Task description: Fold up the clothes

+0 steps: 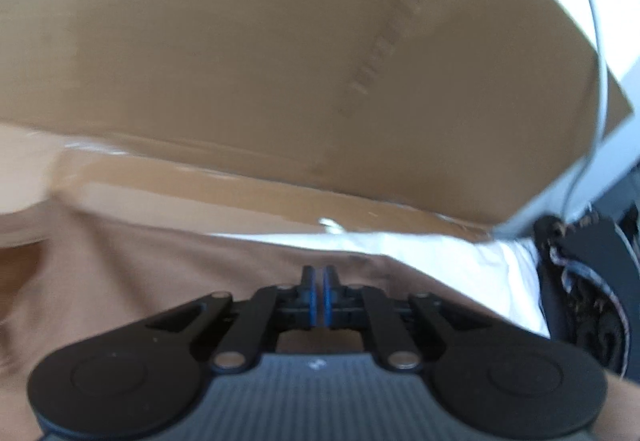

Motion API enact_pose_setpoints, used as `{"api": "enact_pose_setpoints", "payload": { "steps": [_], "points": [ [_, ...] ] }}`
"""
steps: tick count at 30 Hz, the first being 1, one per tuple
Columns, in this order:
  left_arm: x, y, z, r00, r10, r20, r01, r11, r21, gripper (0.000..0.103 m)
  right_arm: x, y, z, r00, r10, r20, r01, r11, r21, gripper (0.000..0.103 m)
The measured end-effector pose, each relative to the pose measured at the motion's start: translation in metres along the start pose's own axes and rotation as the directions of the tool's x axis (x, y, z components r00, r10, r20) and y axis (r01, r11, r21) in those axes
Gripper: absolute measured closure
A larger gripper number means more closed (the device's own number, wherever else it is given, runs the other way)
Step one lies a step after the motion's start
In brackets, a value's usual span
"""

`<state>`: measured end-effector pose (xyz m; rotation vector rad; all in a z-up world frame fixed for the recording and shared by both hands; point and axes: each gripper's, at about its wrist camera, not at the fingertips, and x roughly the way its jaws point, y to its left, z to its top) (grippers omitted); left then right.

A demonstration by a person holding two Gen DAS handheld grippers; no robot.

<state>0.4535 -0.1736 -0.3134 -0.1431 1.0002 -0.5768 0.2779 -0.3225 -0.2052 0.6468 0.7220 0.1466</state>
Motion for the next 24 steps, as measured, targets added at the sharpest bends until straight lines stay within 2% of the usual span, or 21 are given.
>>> {"api": "enact_pose_setpoints", "payload": {
  "steps": [4, 9, 14, 20, 24],
  "points": [
    [-0.04, 0.028, -0.005, 0.999, 0.02, 0.03, -0.018, 0.998, -0.06, 0.097, 0.011, 0.009, -0.008, 0.999, 0.004, -0.036, -0.005, 1.0, -0.029, 0.101],
    [-0.08, 0.055, -0.03, 0.998, 0.026, 0.054, -0.02, 0.995, -0.1, 0.097, 0.031, 0.022, -0.018, 0.997, 0.0, -0.079, -0.006, 0.997, -0.072, 0.101],
    [-0.1, 0.065, -0.05, 0.996, 0.048, 0.082, -0.039, 0.994, -0.104, 0.097, 0.055, 0.034, -0.028, 0.994, -0.005, -0.113, -0.007, 0.995, -0.103, 0.101],
    [-0.106, 0.075, -0.053, 0.993, 0.07, 0.099, -0.059, 0.991, -0.119, 0.097, 0.084, 0.043, -0.046, 0.986, -0.017, -0.165, -0.006, 0.99, -0.139, 0.1],
    [-0.108, 0.085, -0.052, 0.989, 0.096, 0.108, -0.08, 0.986, -0.145, 0.097, 0.099, 0.047, -0.054, 0.977, -0.024, -0.211, -0.01, 0.987, -0.161, 0.092]
  ]
}}
